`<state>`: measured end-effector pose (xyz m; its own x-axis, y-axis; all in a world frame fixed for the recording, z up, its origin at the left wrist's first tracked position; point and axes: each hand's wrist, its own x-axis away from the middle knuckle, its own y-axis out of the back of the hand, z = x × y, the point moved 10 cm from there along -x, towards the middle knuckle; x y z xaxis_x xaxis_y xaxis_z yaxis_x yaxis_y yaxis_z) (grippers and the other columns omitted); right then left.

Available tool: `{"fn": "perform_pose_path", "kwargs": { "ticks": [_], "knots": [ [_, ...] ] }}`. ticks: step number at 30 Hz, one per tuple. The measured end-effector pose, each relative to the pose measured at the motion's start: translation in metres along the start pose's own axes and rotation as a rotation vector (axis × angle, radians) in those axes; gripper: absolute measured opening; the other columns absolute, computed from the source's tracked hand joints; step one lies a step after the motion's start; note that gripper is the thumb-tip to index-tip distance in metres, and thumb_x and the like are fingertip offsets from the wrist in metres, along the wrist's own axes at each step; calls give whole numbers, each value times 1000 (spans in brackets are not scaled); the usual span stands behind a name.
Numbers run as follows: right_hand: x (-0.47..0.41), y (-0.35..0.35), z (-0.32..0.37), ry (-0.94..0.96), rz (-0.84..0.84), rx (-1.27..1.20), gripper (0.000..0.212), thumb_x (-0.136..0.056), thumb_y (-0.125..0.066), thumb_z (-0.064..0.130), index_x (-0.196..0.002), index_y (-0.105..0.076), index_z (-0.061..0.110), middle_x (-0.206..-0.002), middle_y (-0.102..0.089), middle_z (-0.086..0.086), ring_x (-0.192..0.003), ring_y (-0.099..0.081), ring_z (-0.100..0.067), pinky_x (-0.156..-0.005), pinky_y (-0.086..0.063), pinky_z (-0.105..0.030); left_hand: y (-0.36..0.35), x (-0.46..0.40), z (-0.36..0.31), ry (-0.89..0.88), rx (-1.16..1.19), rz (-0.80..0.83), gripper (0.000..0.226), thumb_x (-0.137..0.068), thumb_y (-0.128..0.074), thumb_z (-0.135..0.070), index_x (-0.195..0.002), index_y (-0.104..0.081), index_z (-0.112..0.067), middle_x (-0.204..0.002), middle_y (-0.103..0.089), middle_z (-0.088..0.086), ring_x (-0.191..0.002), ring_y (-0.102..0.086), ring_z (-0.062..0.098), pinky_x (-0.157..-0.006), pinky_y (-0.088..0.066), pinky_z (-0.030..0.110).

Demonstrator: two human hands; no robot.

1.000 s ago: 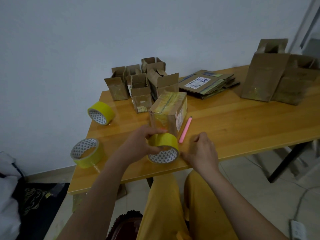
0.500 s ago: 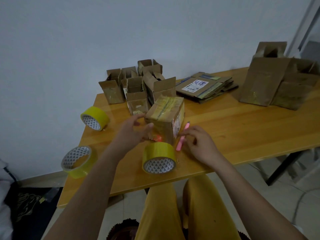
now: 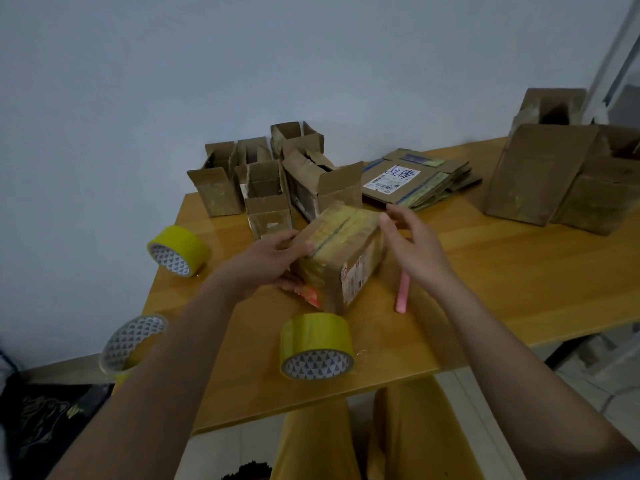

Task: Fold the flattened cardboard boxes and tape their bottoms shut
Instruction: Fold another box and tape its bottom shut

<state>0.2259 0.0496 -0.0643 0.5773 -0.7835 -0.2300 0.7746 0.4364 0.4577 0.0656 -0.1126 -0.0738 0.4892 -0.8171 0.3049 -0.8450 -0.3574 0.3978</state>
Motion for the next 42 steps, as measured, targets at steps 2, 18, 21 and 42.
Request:
{"fn": "perform_pose_path", "kwargs": {
  "ticks": [2,18,21,42],
  "knots": [
    [-11,-17,11,-43,96,-139,58,-97,-43,55,-145,-44,22,-140,-49,10,-122,-45,-4,-89,-39,-19,7,4,-9,-35,-20,44,26,-94,-60,-32,-120,-60,-30,-116,-62,3,-98,-68,28,-79,-59,34],
    [-12,-67,26,60,271,231,51,-107,-29,33,-67,-52,10,-66,-52,-6,-60,-49,-15,-53,-35,-25,40,5,24,125,37,-331,27,-99,-54,-22,-93,-63,3,-91,-68,16,-84,-68,27,-66,-59,33],
    [-10,-65,26,9,319,277,55,-106,-26,37,-72,-54,6,-69,-53,-7,-64,-52,-20,-55,-37,-25,32,6,21,119,37,-263,25,-100,-52,-27,-92,-61,-5,-95,-68,13,-87,-68,27,-65,-59,33],
    [33,-37,98,-7,230,-270,65,-92,-57,50,-149,-34,28,-126,-46,15,-112,-48,-5,-91,-43,-23,76,74,20,-42,673,-419,31,-94,-59,-38,-107,-63,-10,-100,-66,6,-93,-63,20,-78,-55,37]
  ]
}}
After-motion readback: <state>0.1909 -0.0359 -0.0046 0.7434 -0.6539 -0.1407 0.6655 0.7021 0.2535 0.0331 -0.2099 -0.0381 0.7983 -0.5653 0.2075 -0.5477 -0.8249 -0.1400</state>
